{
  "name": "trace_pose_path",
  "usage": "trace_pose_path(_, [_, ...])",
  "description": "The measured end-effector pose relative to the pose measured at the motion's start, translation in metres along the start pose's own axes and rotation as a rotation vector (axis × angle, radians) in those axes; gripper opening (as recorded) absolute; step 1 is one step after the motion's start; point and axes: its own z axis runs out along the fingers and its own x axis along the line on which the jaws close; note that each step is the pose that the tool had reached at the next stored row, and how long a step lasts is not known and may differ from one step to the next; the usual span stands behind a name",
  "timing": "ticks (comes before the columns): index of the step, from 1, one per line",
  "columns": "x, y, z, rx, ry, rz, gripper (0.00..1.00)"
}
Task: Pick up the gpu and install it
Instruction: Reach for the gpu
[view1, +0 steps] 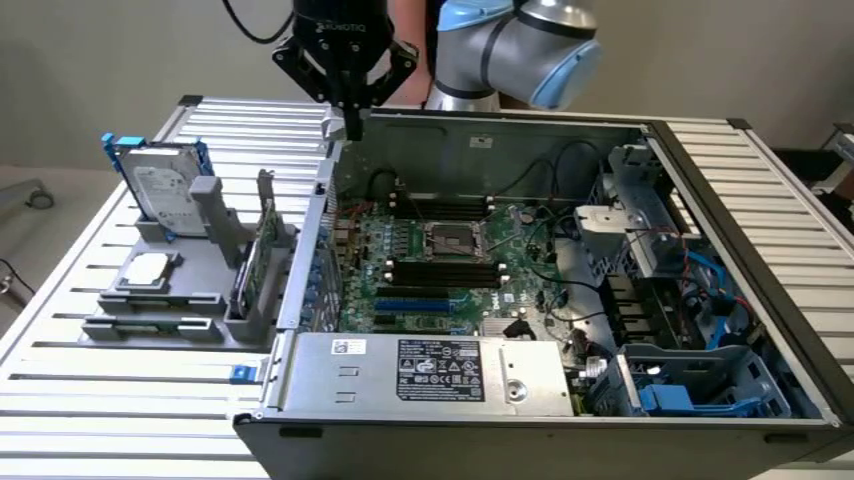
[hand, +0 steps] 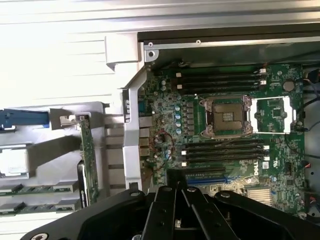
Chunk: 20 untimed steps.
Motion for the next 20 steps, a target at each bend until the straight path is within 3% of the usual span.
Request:
trace_pose_path(12, [0.055, -0.0042, 0.0016, 0.0001, -0.0001, 0.000, 0.11])
trace_pose_path(20, [0.091, -0.0096, 0.0080, 0.0000, -0.0001, 0.000, 0.11])
